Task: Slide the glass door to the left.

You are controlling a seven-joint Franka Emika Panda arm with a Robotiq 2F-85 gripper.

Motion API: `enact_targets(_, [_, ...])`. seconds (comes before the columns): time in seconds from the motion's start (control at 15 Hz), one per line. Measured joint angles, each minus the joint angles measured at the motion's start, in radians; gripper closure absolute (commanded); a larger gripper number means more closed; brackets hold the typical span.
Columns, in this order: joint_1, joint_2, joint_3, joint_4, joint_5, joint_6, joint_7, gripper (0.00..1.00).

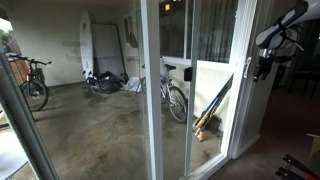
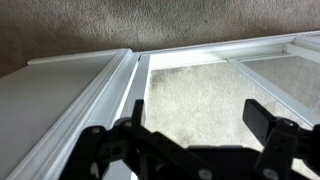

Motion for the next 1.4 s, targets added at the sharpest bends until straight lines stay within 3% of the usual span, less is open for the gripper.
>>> enact_targets(0.27, [-0.077,0.039,0.032,-0.019,0.207,0.18,-0.247,0.0])
enact_targets(0.53, [-0.139,0.074,0.106,-0.019,0.431,0.319,-0.517,0.0])
enact_targets(1.2, [-0.204,0.087,0.245,-0.02,0.993,0.459,-1.066,0.0])
enact_targets(1.4, [-0.219,0.087,0.243,-0.021,1.061,0.461,-1.152,0.0])
